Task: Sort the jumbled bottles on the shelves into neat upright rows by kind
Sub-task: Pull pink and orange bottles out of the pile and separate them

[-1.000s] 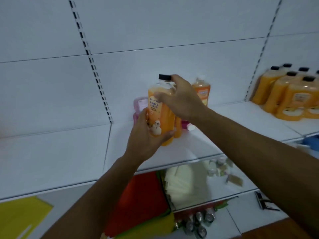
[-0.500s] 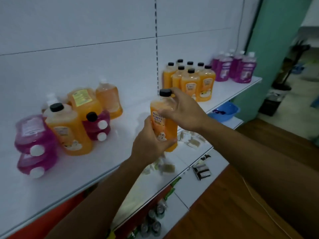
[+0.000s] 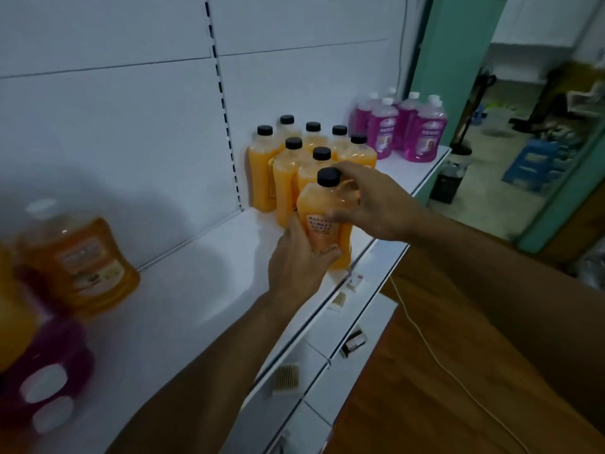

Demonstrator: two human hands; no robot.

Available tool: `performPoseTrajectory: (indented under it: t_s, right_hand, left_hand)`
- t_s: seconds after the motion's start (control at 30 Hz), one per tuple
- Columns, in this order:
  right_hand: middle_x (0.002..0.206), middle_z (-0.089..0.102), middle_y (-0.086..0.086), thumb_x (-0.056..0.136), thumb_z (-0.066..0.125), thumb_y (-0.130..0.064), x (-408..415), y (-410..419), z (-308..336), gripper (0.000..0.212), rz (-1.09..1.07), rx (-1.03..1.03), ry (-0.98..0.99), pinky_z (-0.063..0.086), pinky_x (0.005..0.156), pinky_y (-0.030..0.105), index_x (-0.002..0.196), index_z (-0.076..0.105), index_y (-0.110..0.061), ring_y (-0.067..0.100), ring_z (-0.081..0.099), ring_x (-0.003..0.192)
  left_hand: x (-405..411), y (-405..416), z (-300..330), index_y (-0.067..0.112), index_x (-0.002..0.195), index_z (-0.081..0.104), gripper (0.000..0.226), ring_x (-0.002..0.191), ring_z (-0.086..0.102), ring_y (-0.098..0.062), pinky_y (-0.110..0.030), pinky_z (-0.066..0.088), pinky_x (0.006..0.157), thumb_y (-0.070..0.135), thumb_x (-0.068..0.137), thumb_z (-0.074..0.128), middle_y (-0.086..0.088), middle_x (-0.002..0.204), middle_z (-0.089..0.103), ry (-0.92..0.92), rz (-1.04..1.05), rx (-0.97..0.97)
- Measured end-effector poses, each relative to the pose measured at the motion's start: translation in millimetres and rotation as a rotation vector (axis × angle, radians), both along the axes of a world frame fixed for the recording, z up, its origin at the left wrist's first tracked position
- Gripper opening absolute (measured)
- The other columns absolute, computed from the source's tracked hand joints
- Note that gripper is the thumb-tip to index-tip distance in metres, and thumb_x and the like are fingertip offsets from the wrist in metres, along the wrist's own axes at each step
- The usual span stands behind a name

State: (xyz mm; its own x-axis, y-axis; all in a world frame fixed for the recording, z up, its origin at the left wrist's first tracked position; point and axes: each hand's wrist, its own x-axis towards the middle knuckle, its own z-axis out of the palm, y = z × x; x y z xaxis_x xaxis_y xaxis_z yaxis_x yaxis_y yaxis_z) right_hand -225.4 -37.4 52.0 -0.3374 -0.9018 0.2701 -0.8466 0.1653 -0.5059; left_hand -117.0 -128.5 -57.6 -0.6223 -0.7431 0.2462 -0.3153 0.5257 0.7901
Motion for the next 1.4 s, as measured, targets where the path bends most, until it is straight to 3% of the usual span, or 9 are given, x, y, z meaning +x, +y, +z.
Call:
performPoseTrajectory:
  t_s: [0.3, 0.4, 0.47, 0.7, 0.93, 1.1, 1.3, 1.4]
  right_hand:
    - [0.127, 0.046, 0.003, 0.080, 0.076, -0.028, -51.5, -17.0, -2.3, 0.063, -0.082, 0.061, 0.092, 0.035, 0.085, 0.023, 0.134, 0.046, -0.017, 0.014, 0.043, 0.109]
    - [0.138, 0.039, 0.007, 0.078, 0.078, -0.029, -52.6, -18.0, -2.2, 0.079, -0.066, 0.050, 0.124, 0.038, 0.097, 0.031, 0.143, 0.036, -0.018, 0.023, 0.039, 0.124]
    - [0.146, 0.032, 0.008, 0.078, 0.077, -0.036, -47.7, -17.8, -1.8, 0.087, -0.032, 0.011, 0.179, 0.032, 0.106, 0.037, 0.148, 0.028, -0.019, 0.026, 0.029, 0.134]
    - [0.150, 0.035, 0.007, 0.087, 0.064, -0.044, -7.5, -31.9, 1.1, 0.072, 0.146, -0.225, 0.406, 0.028, 0.111, 0.037, 0.146, 0.035, -0.015, 0.024, 0.029, 0.139]
    - [0.151, 0.036, 0.005, 0.091, 0.059, -0.044, 71.0, -70.0, -24.8, 0.067, 0.429, -0.206, 0.206, 0.027, 0.113, 0.036, 0.147, 0.034, -0.016, 0.023, 0.030, 0.140]
    - [0.150, 0.037, 0.004, 0.089, 0.064, -0.041, 128.8, -104.3, -37.6, 0.070, 0.529, -0.157, 0.047, 0.033, 0.109, 0.037, 0.146, 0.034, -0.016, 0.022, 0.035, 0.136]
    - [0.142, 0.043, 0.008, 0.084, 0.072, -0.032, 175.4, -157.0, -43.9, 0.074, 0.559, -0.091, -0.080, 0.037, 0.096, 0.029, 0.145, 0.033, -0.015, 0.023, 0.048, 0.125]
    - [0.139, 0.045, 0.008, 0.080, 0.076, -0.026, 187.0, -181.8, -47.1, 0.078, 0.557, -0.106, -0.107, 0.037, 0.092, 0.025, 0.144, 0.033, -0.014, 0.023, 0.049, 0.122]
  left_hand:
    - [-36.8, -19.8, -8.3, 0.022, 0.129, 0.037, 0.065, 0.112, 0.057, -0.020, -0.033, 0.050, 0.085, 0.049, 0.080, 0.072, 0.002, 0.128, 0.051, -0.015, -0.012, -0.061]
    - [-40.2, -16.4, -9.7, 0.021, 0.125, 0.040, 0.062, 0.110, 0.057, -0.020, -0.033, 0.050, 0.082, 0.048, 0.080, 0.072, 0.002, 0.124, 0.051, -0.007, 0.011, -0.055]
    - [-38.3, -12.2, -9.0, 0.023, 0.126, 0.039, 0.063, 0.111, 0.056, -0.021, -0.039, 0.051, 0.083, 0.050, 0.079, 0.072, 0.003, 0.125, 0.051, -0.028, 0.036, -0.048]
    - [21.7, -3.1, -12.4, 0.020, 0.144, 0.031, 0.078, 0.129, 0.046, -0.023, -0.043, 0.041, 0.106, 0.061, 0.084, 0.060, -0.002, 0.145, 0.043, -0.263, 0.301, -0.091]
    - [135.2, 5.2, -14.6, 0.018, 0.144, 0.033, 0.072, 0.133, 0.043, -0.021, -0.040, 0.038, 0.109, 0.056, 0.088, 0.058, -0.002, 0.148, 0.041, -0.315, 0.622, -0.058]
    - [191.5, 10.3, -11.6, 0.019, 0.137, 0.042, 0.060, 0.125, 0.051, -0.020, -0.037, 0.046, 0.103, 0.047, 0.088, 0.063, -0.002, 0.140, 0.051, -0.264, 0.755, -0.053]
    - [215.0, -1.6, -14.2, 0.022, 0.141, 0.037, 0.060, 0.129, 0.047, -0.016, -0.032, 0.041, 0.107, 0.043, 0.091, 0.061, 0.003, 0.143, 0.047, -0.229, 0.698, 0.029]
    - [211.8, -8.0, -13.6, 0.026, 0.146, 0.030, 0.064, 0.134, 0.039, -0.010, -0.015, 0.028, 0.105, 0.037, 0.092, 0.062, 0.009, 0.146, 0.042, -0.073, 0.612, 0.059]
